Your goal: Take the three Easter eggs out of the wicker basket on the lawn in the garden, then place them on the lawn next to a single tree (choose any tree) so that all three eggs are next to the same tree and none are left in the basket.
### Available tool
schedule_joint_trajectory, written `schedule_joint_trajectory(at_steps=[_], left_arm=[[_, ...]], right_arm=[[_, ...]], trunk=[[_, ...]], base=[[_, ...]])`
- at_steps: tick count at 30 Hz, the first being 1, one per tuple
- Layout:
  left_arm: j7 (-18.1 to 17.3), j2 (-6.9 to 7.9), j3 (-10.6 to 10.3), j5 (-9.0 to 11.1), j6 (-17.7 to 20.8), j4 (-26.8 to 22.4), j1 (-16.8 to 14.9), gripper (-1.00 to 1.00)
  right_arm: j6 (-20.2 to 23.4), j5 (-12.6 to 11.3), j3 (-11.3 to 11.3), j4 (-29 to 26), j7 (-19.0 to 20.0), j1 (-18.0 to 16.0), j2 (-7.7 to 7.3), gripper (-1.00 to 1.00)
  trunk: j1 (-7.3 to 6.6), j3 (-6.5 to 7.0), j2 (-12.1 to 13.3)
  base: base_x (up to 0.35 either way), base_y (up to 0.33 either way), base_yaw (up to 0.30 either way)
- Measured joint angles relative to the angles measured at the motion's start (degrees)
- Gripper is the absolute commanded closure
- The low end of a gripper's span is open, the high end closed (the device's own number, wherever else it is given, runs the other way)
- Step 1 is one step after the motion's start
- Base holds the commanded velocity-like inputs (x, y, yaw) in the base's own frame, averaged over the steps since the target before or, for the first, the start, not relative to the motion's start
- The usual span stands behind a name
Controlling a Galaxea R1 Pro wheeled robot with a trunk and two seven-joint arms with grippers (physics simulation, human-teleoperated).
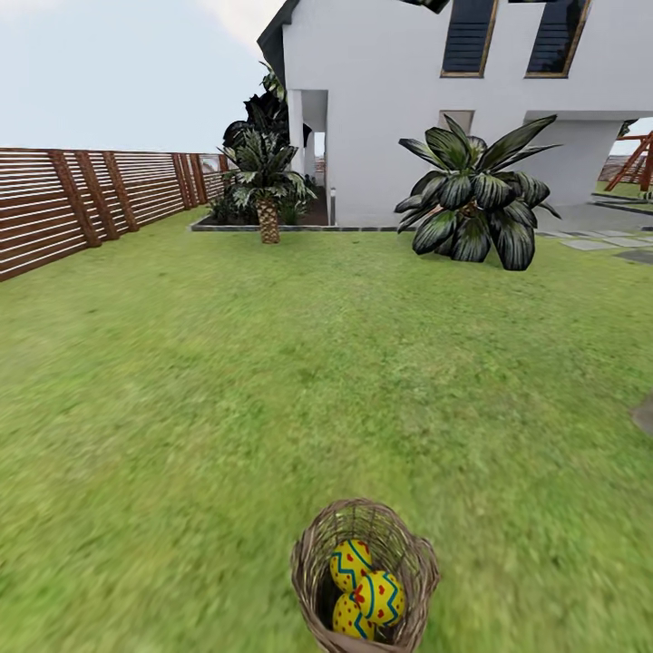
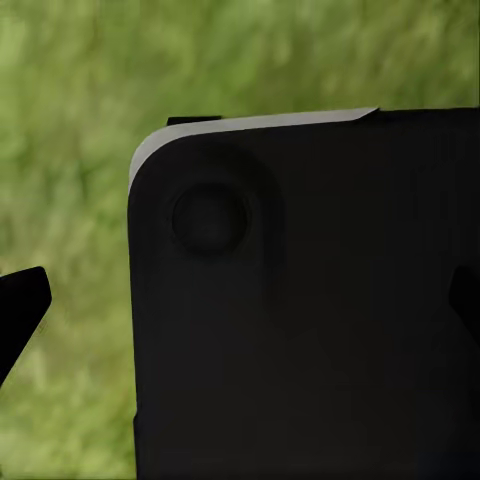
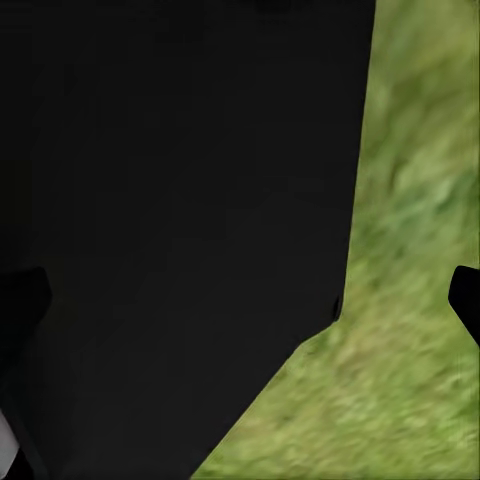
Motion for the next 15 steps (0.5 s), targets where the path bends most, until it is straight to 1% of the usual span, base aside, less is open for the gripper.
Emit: schedule_joint_trajectory(at_steps=[4,8,15], left_arm=[[0.0,0.0,0.0,0.0,0.0,-0.03,0.0,-1.0],[0.0,0.0,-0.01,0.0,0.0,-0.02,0.01,-1.0],[0.0,0.0,-0.01,0.0,0.0,-0.03,0.01,-1.0]], right_arm=[[0.02,0.05,0.05,-0.13,0.0,0.0,0.05,-1.0],[0.04,0.07,0.05,-0.28,0.0,0.0,0.08,-1.0],[0.04,0.05,0.04,-0.37,0.02,0.0,0.38,-1.0]], trunk=[[0.0,0.0,0.0],[-0.01,0.0,0.0],[0.0,0.0,0.0]], base=[[0.061,0.037,0.0],[0.17,0.083,0.0],[0.101,0.026,0.0]])
